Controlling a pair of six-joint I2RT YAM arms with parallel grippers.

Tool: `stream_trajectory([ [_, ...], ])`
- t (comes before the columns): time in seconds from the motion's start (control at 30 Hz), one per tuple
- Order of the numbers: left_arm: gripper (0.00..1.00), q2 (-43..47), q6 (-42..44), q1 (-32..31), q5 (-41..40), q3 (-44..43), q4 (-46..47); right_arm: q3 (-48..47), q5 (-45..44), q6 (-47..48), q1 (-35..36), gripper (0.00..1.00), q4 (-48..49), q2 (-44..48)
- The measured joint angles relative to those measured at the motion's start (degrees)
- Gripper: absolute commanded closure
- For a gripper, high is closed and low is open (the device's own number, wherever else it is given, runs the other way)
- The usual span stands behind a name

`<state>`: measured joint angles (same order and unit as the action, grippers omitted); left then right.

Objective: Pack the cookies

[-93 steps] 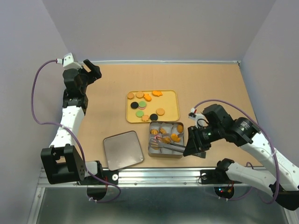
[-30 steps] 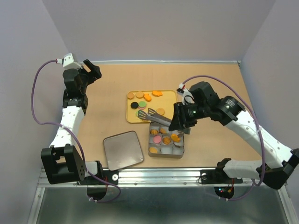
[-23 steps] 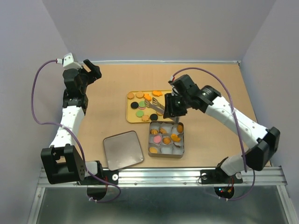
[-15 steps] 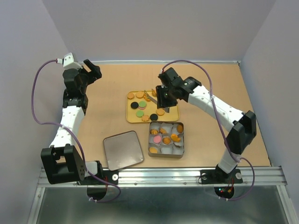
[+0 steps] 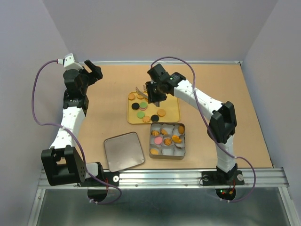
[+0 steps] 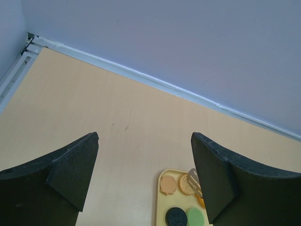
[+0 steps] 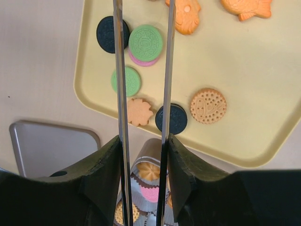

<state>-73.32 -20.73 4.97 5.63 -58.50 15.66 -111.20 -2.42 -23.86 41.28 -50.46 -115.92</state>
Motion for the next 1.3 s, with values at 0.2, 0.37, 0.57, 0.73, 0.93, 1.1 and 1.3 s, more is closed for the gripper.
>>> stream_trajectory([
  [0.2,0.10,0.0,-0.2,0.0,0.3,0.0,0.0,-0.9,0.8,0.5,0.0,0.54,0.1,-2.9],
  [0.37,0.10,0.0,-0.2,0.0,0.4,0.0,0.0,-0.9,1.0,1.0,0.0,0.52,0.0,-3.7],
  [0.57,0.10,0.0,-0.4,0.0,0.4,0.0,0.0,-0.9,0.9,1.3,0.0,0.51,0.0,-3.7],
  [0.73,0.10,0.0,-0.4,0.0,0.4,0.0,0.0,-0.7,0.9,1.4,0.0,0.51,0.0,-3.7],
  [0.93,0.10,0.0,-0.4,0.0,0.4,0.0,0.0,0.5,0.9,1.4,0.1,0.51,-0.2,-3.7],
  [1.1,0.10,0.0,-0.4,0.0,0.4,0.0,0.0,0.5,-0.9,1.6,1.2,0.52,-0.7,-3.9],
  [1.3,0.10,0.0,-0.4,0.0,0.4,0.0,0.0,0.5,-3.0,1.6,2.3,0.52,-1.7,-4.9],
])
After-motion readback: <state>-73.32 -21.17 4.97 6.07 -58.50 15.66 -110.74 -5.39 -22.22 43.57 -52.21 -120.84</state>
